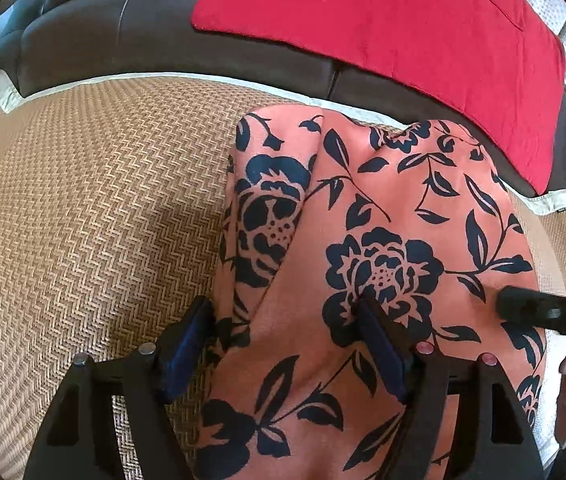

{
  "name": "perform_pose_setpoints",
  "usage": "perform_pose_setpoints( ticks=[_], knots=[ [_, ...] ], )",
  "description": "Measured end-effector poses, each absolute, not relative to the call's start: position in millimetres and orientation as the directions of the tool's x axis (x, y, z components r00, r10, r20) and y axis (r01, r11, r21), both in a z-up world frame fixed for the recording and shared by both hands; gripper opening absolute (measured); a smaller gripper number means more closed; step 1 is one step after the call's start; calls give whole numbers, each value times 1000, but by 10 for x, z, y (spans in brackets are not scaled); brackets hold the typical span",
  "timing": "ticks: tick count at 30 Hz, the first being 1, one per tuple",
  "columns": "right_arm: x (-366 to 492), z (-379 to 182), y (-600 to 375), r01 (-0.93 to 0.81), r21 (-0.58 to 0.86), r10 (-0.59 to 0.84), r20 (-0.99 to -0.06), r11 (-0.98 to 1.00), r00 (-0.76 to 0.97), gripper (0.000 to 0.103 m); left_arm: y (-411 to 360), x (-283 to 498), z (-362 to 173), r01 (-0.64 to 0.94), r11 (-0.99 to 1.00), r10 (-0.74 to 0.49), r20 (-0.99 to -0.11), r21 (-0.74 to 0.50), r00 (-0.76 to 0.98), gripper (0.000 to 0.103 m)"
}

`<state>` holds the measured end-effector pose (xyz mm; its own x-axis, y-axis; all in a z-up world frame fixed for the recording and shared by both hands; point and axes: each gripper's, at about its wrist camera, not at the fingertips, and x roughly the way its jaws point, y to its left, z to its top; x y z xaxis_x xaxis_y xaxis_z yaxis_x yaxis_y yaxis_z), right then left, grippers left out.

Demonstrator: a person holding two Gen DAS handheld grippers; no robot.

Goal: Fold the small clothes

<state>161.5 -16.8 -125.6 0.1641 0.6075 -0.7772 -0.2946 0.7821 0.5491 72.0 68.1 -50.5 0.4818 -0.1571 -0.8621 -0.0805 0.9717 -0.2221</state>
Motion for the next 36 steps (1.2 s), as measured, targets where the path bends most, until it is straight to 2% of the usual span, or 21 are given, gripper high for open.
perform_pose_setpoints(
  ticks=[3,7,8,9,11,12,13,14,15,19,22,23,24,25,26,27,29,32,34,35,36],
  knots=[
    [1617,-1240,-87,-308,471,536,-825,826,177,56,651,716,-485,-75,973,-157,-862,-219,482,73],
    [1419,-942,71,-394,365,478,-844,844,242,45,566,691,-421,-50,971,-182,-856,-234,483,58],
    [1366,-846,89,-409,335,464,-844,849,271,45,516,681,-366,-40,969,-194,-852,-243,486,49],
    [1304,-717,95,-426,291,441,-842,857,312,45,435,664,-288,-22,967,-209,-844,-253,493,45],
    [1214,-530,5,-427,239,411,-831,872,375,45,292,643,-196,9,967,-223,-829,-255,513,45],
    [1222,-499,-144,-387,246,402,-824,889,399,49,200,644,-189,27,966,-232,-820,-256,523,49],
    [1259,-531,-250,-351,258,394,-826,900,402,56,145,665,-229,36,967,-236,-825,-254,513,57],
    [1340,-667,-405,-298,278,381,-841,913,383,72,112,700,-299,30,969,-229,-843,-246,487,69],
    [1453,-739,-488,-269,310,392,-852,912,347,80,134,715,-357,4,969,-220,-856,-247,468,74],
    [1443,-952,-829,-183,500,533,-790,846,305,80,448,640,-329,-116,933,-240,-828,-342,506,75],
    [1491,-1029,-851,-167,563,586,-759,810,284,80,364,753,-454,-75,915,-327,-837,-397,438,75],
    [1525,-1086,-793,-176,564,591,-765,807,256,80,256,796,-504,-25,908,-372,-832,-419,411,61],
    [1625,-1122,-798,-188,553,584,-775,812,243,64,213,818,-512,2,901,-397,-822,-434,408,38],
    [1645,-1135,-721,-210,538,576,-783,817,235,61,169,839,-476,8,899,-403,-821,-438,405,36],
    [1638,-1078,-638,-239,494,544,-805,836,236,55,139,849,-415,9,904,-393,-821,-428,413,25],
    [1613,-969,-564,-278,449,516,-819,849,253,48,100,853,-295,29,912,-379,-815,-409,438,20],
    [1558,-600,-459,-355,388,499,-808,851,313,45,25,833,22,72,907,-393,-771,-416,500,19],
    [1516,-83,-588,-382,388,530,-745,839,406,45,-169,831,482,130,911,-391,-714,-392,581,20],
    [1575,55,-804,-358,415,544,-714,836,442,47,-346,914,646,169,908,-405,-694,-384,595,25],
    [1629,49,-960,-322,437,542,-704,840,459,57,-440,985,624,188,904,-419,-707,-384,570,34],
    [1714,-64,-1181,-260,468,534,-700,845,475,75,-565,1098,500,192,910,-413,-750,-369,517,45]
  ],
)
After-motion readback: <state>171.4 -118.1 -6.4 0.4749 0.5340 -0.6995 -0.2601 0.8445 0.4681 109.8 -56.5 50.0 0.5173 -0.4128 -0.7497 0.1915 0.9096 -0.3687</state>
